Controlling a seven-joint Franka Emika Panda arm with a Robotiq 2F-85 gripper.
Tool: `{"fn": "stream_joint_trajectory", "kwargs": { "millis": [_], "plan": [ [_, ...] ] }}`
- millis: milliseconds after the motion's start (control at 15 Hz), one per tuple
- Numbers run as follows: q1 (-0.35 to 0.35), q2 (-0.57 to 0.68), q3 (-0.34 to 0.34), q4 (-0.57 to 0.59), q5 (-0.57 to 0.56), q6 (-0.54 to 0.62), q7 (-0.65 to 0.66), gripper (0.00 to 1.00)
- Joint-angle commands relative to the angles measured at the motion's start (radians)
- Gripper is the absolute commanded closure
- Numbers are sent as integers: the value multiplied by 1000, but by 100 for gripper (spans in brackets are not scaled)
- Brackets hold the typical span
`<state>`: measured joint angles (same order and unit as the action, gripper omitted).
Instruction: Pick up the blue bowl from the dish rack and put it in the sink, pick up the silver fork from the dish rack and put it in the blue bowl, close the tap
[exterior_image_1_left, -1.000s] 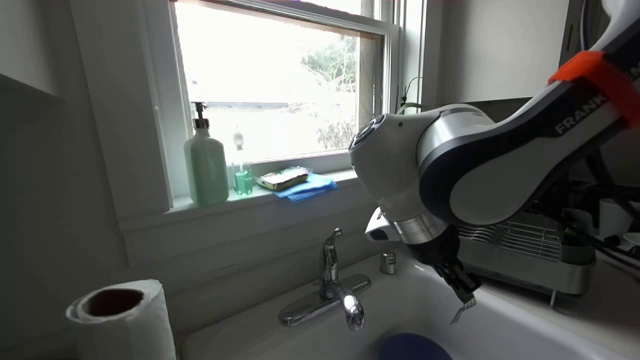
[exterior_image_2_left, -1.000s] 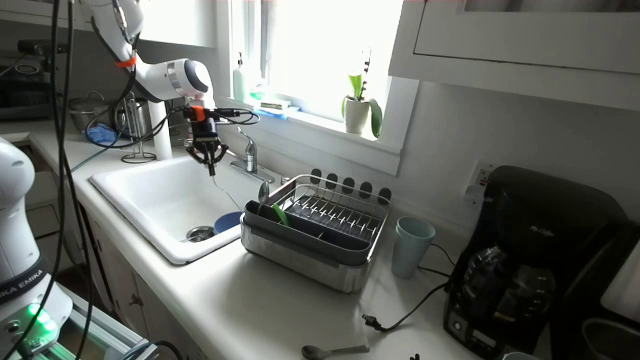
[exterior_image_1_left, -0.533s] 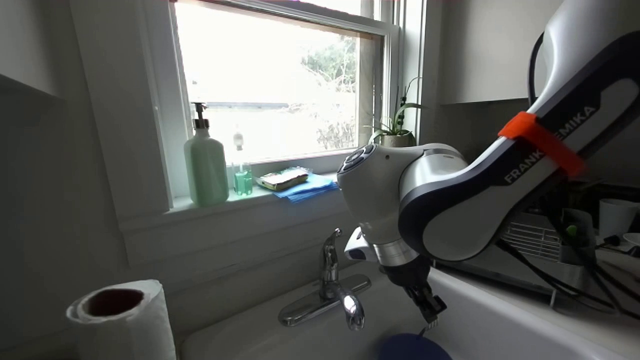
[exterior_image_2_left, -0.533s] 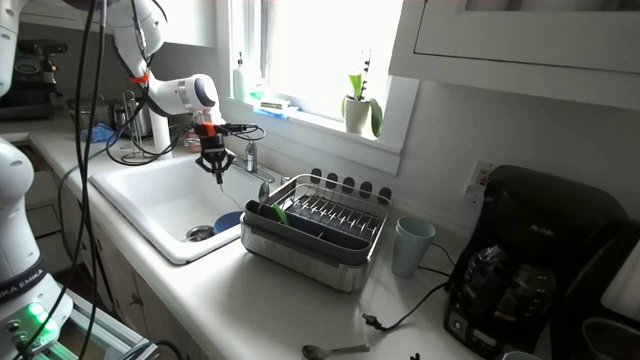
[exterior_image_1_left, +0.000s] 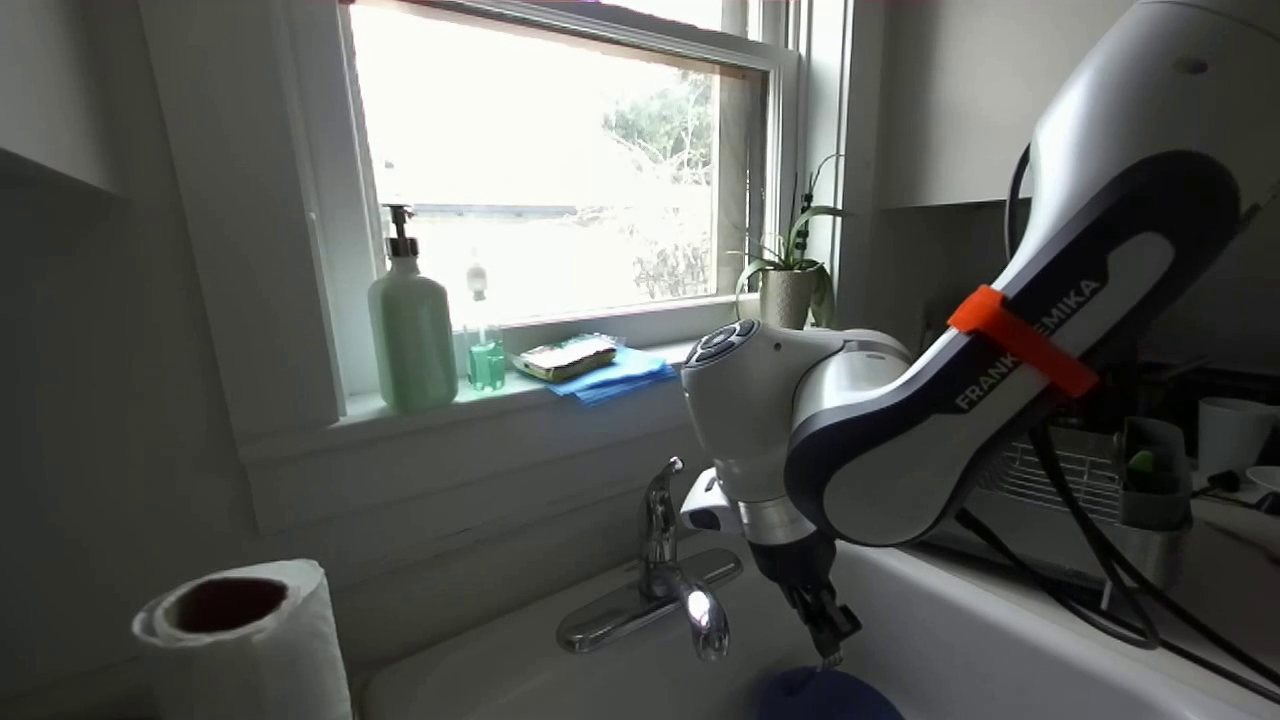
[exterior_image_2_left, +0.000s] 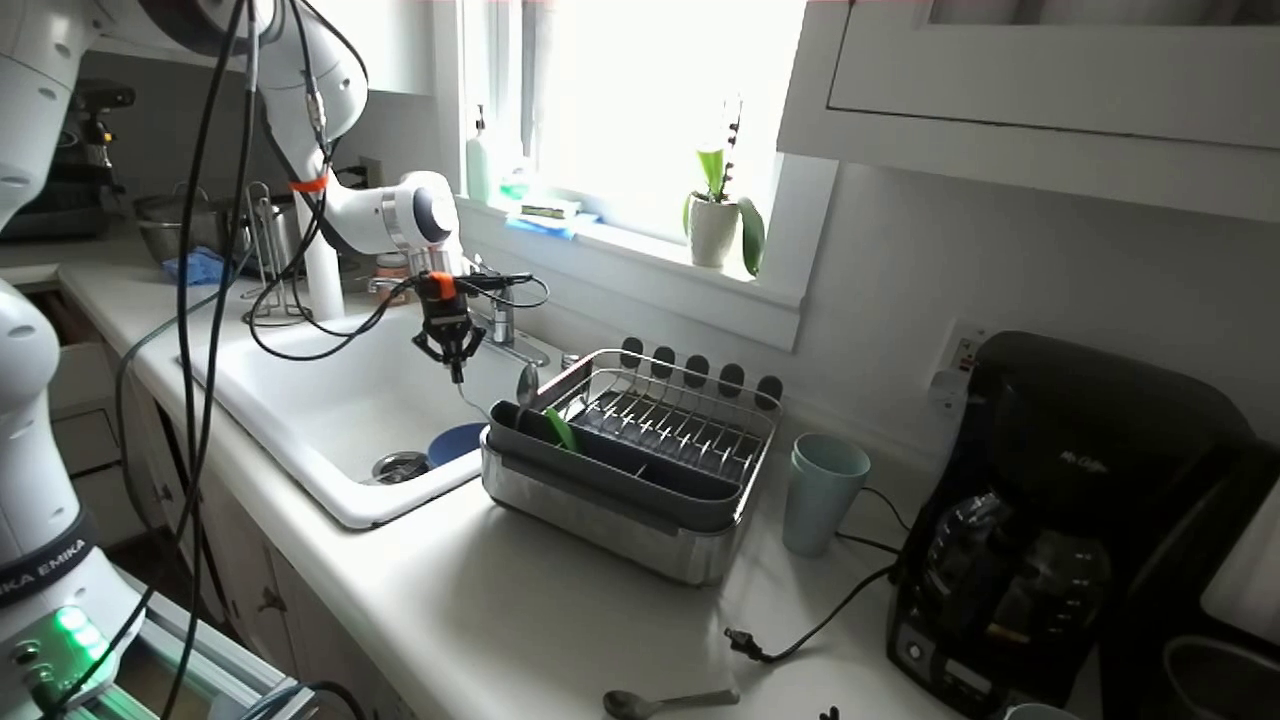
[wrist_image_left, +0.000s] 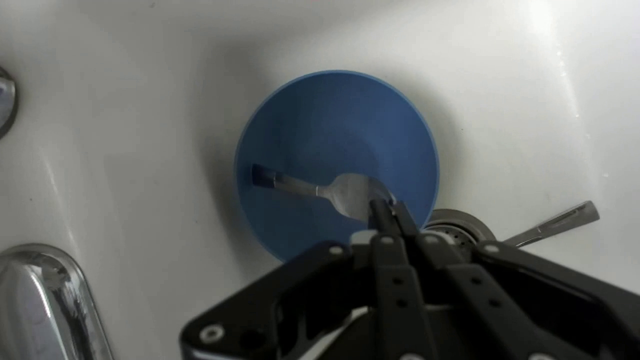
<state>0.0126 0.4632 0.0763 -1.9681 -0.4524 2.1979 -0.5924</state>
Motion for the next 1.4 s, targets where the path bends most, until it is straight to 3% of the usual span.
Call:
{"fn": "stream_joint_trajectory", "kwargs": {
  "millis": [0, 533, 667, 1333],
  "plan": [
    [-16, 39, 2, 43, 33, 10, -39, 99],
    [-9, 85, -2, 90, 70, -12, -13, 99],
    [-9, 92, -4, 97, 67, -18, -14, 72],
    [-18, 111, -6, 151, 75, -62, -35, 2]
  ]
}}
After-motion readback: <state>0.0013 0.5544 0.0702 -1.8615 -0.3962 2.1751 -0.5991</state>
